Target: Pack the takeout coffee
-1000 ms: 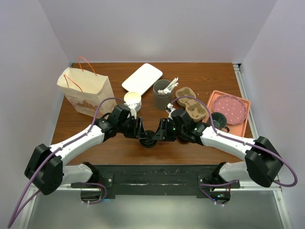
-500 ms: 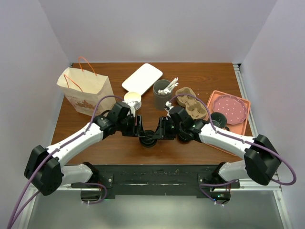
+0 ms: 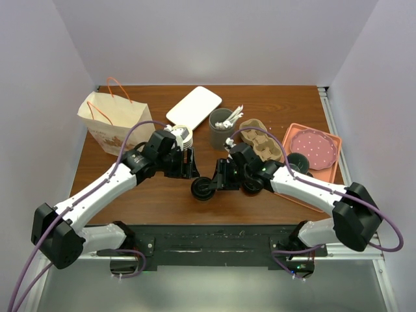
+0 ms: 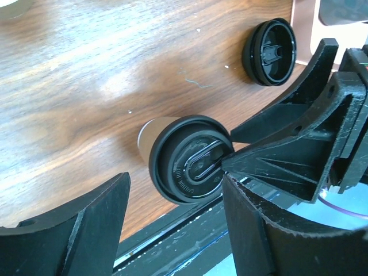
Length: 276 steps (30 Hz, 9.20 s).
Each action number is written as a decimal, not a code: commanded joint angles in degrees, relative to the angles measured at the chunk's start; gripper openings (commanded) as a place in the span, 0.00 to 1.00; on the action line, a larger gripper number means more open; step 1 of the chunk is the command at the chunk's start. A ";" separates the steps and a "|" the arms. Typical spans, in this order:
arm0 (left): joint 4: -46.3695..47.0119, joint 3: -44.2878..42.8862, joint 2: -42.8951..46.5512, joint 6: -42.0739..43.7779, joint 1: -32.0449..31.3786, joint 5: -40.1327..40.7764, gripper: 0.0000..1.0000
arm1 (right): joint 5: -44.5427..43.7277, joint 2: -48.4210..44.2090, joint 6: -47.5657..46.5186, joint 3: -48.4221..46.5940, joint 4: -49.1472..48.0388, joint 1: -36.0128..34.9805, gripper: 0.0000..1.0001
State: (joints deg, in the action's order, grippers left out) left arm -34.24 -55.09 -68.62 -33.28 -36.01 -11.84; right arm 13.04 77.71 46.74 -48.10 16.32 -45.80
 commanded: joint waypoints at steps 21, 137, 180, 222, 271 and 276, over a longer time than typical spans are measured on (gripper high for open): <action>-3.90 -2.74 5.78 3.22 0.24 9.46 0.69 | -6.69 -3.08 0.28 -6.05 9.77 0.01 0.25; -41.08 -34.83 -3.19 9.29 8.33 15.72 0.00 | -19.19 -3.88 -13.77 -42.34 42.40 0.71 0.61; -13.30 -32.51 -3.79 -5.58 -0.73 -4.43 0.62 | -16.81 -10.65 -9.91 -33.64 32.81 4.49 0.61; -31.51 -28.23 7.97 8.75 8.85 28.98 0.75 | -32.11 28.89 19.23 -57.37 52.41 34.02 0.61; -32.73 -24.10 10.52 8.49 8.76 28.71 0.71 | -31.32 36.63 28.05 -48.32 40.02 31.39 0.57; -32.73 -24.27 10.35 8.49 8.76 29.06 0.71 | -31.06 36.72 28.76 -47.71 39.93 31.39 0.56</action>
State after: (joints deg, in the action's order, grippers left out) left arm -68.29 -79.48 -58.63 -25.34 -27.38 16.36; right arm -16.91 114.91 73.12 -96.23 56.55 -14.15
